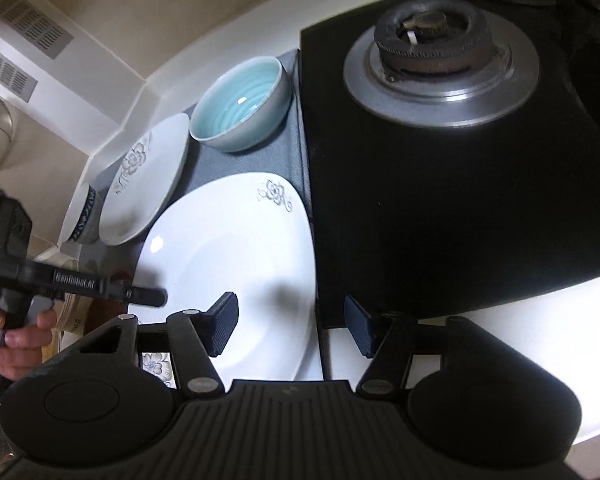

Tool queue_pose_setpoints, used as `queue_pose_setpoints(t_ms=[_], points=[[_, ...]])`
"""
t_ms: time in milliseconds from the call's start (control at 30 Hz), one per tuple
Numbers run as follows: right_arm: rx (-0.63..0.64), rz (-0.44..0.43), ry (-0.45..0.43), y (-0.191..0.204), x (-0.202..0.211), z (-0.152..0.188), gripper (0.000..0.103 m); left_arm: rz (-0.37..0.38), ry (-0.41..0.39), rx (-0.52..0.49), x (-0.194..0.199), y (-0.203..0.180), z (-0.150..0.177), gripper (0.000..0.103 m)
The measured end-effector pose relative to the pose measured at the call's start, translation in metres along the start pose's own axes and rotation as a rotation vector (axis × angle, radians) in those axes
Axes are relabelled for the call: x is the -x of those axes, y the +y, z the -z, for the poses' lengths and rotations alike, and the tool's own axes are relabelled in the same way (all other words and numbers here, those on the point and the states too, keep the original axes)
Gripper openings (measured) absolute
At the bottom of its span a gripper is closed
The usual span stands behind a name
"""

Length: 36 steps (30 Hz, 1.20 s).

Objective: Organize plates and bowls

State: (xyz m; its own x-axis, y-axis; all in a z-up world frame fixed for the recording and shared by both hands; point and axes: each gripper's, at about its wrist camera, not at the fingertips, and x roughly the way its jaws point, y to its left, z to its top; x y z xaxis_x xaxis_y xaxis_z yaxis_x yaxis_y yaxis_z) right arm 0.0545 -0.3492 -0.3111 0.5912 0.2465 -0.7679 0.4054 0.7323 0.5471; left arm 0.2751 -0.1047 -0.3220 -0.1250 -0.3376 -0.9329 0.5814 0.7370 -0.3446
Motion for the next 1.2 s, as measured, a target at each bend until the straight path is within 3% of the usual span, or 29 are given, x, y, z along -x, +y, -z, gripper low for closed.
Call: queue_pose_setpoints(t_ms=[67,200,267,367,433,533,567,633,867,1000,1200], points=[[0.013,-0.018,0.021,0.002,-0.005,-0.001,0.052,0.023,0.014,0.0,-0.003,-0.004,0.001,0.05],[0.088,0.015,0.053,0.012,-0.014,-0.003,0.043,0.043,-0.08,0.07,-0.005,0.0,0.01,0.049],[0.072,0.013,0.058,0.01,-0.015,-0.003,0.04,0.061,-0.139,0.04,-0.006,0.0,0.015,0.051],[0.065,0.035,0.077,0.006,-0.019,-0.003,0.026,0.071,-0.143,0.045,-0.006,0.0,0.017,0.052],[0.029,0.015,0.078,0.001,-0.021,-0.004,0.026,0.091,-0.138,0.049,-0.002,0.001,0.016,0.052],[-0.025,-0.014,0.064,-0.007,-0.022,-0.005,0.026,0.048,-0.142,-0.008,0.002,0.004,0.019,0.035],[-0.036,-0.016,0.063,-0.008,-0.021,-0.004,0.023,0.032,-0.136,-0.001,0.005,0.007,0.02,0.024],[-0.021,0.008,0.058,-0.005,-0.018,-0.003,0.019,0.054,-0.101,0.014,0.011,0.011,0.025,0.024],[0.018,0.031,0.044,-0.002,-0.003,0.001,0.019,0.139,-0.06,0.045,0.005,0.016,0.035,0.024],[0.001,0.026,0.043,-0.009,-0.005,0.006,0.014,0.129,-0.023,0.077,0.001,0.015,0.037,0.023],[0.023,0.03,0.048,-0.005,0.0,0.011,0.018,0.154,0.071,0.101,-0.01,0.013,0.048,0.026]])
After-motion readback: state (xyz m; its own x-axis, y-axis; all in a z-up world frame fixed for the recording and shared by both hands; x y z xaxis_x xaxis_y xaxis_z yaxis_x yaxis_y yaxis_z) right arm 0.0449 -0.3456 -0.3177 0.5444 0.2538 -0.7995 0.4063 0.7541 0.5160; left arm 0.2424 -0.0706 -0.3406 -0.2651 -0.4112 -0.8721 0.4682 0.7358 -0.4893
